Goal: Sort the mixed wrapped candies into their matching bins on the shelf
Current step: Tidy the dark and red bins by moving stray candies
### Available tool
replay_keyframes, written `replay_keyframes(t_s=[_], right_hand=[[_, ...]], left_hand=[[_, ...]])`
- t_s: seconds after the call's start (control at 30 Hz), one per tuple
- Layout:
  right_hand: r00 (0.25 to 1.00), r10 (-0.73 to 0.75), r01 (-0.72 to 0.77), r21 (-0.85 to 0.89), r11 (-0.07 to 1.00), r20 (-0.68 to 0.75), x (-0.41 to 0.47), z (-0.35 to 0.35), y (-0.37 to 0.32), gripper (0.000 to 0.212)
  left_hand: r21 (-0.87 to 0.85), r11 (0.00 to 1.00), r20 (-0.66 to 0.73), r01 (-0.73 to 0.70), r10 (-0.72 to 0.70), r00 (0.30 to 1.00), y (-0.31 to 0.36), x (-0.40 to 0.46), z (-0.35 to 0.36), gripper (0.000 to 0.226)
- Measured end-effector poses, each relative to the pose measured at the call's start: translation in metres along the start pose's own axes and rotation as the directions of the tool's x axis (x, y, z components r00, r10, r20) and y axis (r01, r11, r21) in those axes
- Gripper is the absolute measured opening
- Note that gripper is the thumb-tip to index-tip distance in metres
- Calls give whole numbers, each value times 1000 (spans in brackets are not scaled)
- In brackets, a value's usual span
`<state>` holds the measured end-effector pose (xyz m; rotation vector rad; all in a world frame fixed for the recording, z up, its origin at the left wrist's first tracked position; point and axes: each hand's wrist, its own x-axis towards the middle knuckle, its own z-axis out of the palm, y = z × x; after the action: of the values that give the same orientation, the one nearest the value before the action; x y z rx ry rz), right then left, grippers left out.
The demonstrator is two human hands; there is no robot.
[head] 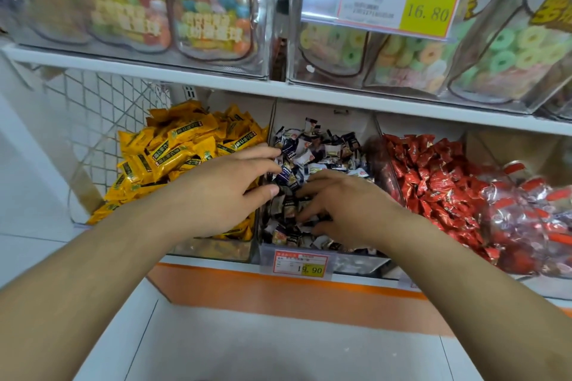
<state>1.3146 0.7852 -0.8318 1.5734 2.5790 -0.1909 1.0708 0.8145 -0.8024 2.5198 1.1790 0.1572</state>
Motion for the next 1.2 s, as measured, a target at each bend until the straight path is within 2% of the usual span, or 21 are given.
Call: replay_keyframes(t_s=[0.17,0.33,0.5,0.6,0.7,0.9,1.03,1.2], right_hand=[[994,94,-97,-57,994,-56,-9,-5,6,28],[988,131,-142,-143,980,-88,-11,-17,4,36],[984,57,-53,26,998,-171,-3,-20,0,37],[997,-25,40,194,980,-80,9,-3,-14,51],[998,-54,52,131,990,16,15,10,-14,57],[998,-62,62,12,998,-34,3,9,5,30],[999,30,-29,-35,999,12,-7,0,7,31],[993,104,-111,-113,987,-60,-10,-5,6,22]], left_hand=[[-3,1000,-9,6,-6,1000,1,-1,0,48],[8,1000,-17,13,-12,1000,3,0,0,48],[6,1000,-33,17,-17,999,4,2,1,47],[7,1000,-39,21,-21,999,5,2,2,45],[11,1000,-40,22,-21,999,5,2,3,43],[-16,999,-40,32,-33,999,5,1,3,38],[-23,999,-40,30,-31,999,4,2,3,37],[-32,999,-45,16,-18,999,0,2,3,37]])
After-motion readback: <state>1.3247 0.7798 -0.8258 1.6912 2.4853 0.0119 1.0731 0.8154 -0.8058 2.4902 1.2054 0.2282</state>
